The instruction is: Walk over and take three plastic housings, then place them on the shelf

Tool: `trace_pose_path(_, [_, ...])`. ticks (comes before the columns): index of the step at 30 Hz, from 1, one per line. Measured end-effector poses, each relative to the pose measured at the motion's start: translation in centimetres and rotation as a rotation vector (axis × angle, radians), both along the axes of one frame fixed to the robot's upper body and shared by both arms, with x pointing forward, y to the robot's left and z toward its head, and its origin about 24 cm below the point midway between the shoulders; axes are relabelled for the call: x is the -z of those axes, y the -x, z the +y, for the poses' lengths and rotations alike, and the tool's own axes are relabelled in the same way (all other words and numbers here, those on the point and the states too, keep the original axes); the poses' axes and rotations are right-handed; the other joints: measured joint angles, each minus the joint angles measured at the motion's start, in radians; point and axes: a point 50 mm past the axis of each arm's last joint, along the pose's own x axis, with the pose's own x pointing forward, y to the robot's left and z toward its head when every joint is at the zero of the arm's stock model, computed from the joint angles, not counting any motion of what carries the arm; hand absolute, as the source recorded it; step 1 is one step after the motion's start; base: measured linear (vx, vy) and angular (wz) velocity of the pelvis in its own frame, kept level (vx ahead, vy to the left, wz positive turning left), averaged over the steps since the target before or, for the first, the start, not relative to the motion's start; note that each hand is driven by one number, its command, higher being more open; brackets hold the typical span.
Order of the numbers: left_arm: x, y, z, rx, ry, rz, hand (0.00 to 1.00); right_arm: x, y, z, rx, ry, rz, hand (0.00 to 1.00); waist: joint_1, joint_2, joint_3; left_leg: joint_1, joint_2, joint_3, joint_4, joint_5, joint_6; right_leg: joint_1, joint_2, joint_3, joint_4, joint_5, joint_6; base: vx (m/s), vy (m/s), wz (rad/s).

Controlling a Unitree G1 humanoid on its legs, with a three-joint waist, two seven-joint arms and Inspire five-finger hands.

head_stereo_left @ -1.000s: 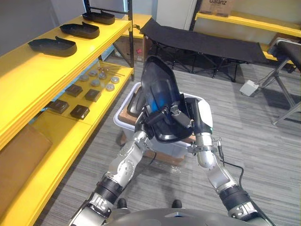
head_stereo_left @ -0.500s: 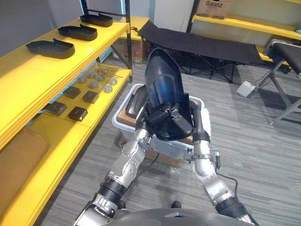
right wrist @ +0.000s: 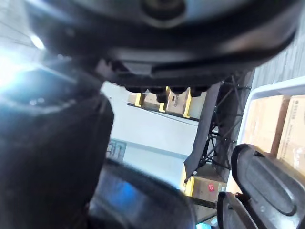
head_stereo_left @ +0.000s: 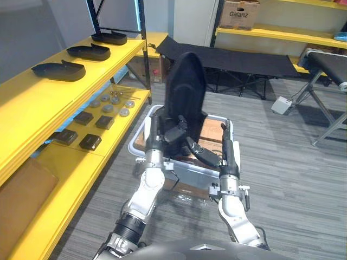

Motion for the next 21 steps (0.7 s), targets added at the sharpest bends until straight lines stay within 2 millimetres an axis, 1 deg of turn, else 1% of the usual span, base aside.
trace_pose_path(1, [0.1,0.0,0.6,-0.046,-0.007,-0.003,0.00,0.1,0.1,-0.3,0.013,-0.035,0.012,1.00,0.001,0.000,0.000,0.004,0.001,0.007,0.000,-0.002,-0.001,0.000,0.001,0.006,0.000,0.000,0.000,0.00,-0.005,-0.12])
trace_pose_path(2, [0.1,0.0,0.7,-0.051,-0.007,-0.003,0.00,0.1,0.2,-0.4,0.014,-0.045,0.014,1.00,0.002,0.000,0.000,0.004,0.001,0.008,0.000,-0.002,-0.001,0.000,0.001,0.007,0.000,0.000,0.000,0.00,-0.006,-0.10])
trace_pose_path(4, [0.1,0.0,1.5,-0.102,-0.005,-0.003,0.00,0.0,0.4,-0.6,0.000,-0.127,0.030,1.00,0.000,0.001,0.000,0.008,0.002,0.018,0.000,-0.005,-0.002,-0.001,0.001,0.014,0.000,-0.001,0.002,0.00,-0.004,-0.08])
trace_pose_path(7, [0.1,-0.1,2.2,-0.130,0.003,-0.004,0.00,0.3,1.1,-1.0,-0.022,-0.171,0.052,1.00,-0.002,0.001,-0.001,0.010,0.013,0.037,0.000,-0.007,-0.004,-0.001,0.003,0.016,0.000,-0.004,0.002,0.00,-0.003,-0.02])
trace_pose_path(10, [0.0,-0.1,2.7,-0.108,0.103,-0.017,0.00,1.2,2.2,-1.8,0.007,-0.218,0.100,1.00,-0.002,0.001,-0.001,0.011,0.014,0.048,0.000,-0.009,-0.008,-0.001,0.007,0.016,0.000,-0.006,0.001,0.01,-0.002,0.00])
trace_pose_path(12, [-0.2,0.1,3.1,-0.072,0.233,-0.033,0.00,1.7,2.8,-2.8,0.066,-0.282,0.118,1.00,-0.006,0.004,-0.003,0.013,0.016,0.054,0.000,-0.011,-0.013,-0.001,0.008,0.019,0.000,-0.006,0.001,0.03,-0.004,-0.04])
trace_pose_path(13, [-0.2,0.3,3.3,-0.064,0.267,-0.037,0.00,1.8,2.9,-3.1,0.077,-0.296,0.120,1.00,-0.008,0.006,-0.004,0.015,0.016,0.056,0.000,-0.011,-0.016,-0.001,0.008,0.020,0.001,-0.006,0.001,0.04,0.000,-0.08])
trace_pose_path(14, [-0.3,1.0,3.5,-0.034,0.335,-0.044,0.00,1.9,3.1,-3.7,0.096,-0.331,0.122,1.00,-0.014,0.007,-0.005,0.021,0.016,0.061,0.000,-0.011,-0.017,0.002,0.008,0.023,0.001,-0.006,0.001,0.04,0.004,-0.10])
trace_pose_path(15, [-0.3,1.5,3.6,-0.015,0.363,-0.047,0.00,2.1,3.3,-4.0,0.108,-0.357,0.128,1.00,-0.014,0.008,-0.006,0.027,0.016,0.065,0.000,-0.012,-0.016,0.006,0.008,0.023,0.001,-0.006,0.001,0.04,0.006,-0.07])
trace_pose_path(16, [-0.2,2.1,3.7,0.004,0.375,-0.046,0.00,2.3,3.7,-4.6,0.128,-0.364,0.135,1.00,-0.015,0.010,-0.013,0.029,0.016,0.065,0.000,-0.016,-0.018,0.009,0.007,0.022,0.001,-0.008,0.004,0.03,0.005,-0.02])
trace_pose_path(18, [-0.1,2.6,3.8,0.021,0.376,-0.044,0.00,2.4,3.8,-5.0,0.143,-0.374,0.134,1.00,-0.016,0.014,-0.020,0.030,0.016,0.065,0.000,-0.021,-0.024,0.011,0.006,0.021,0.001,-0.009,0.005,0.00,0.000,0.00])
trace_pose_path(21, [-0.3,3.7,4.9,-0.003,0.378,-0.061,0.00,2.4,3.8,-5.0,0.128,-0.391,0.133,1.00,-0.014,0.018,-0.023,0.035,0.024,0.062,0.000,-0.027,-0.017,0.021,0.007,0.013,0.000,-0.016,0.006,0.00,-0.019,0.07])
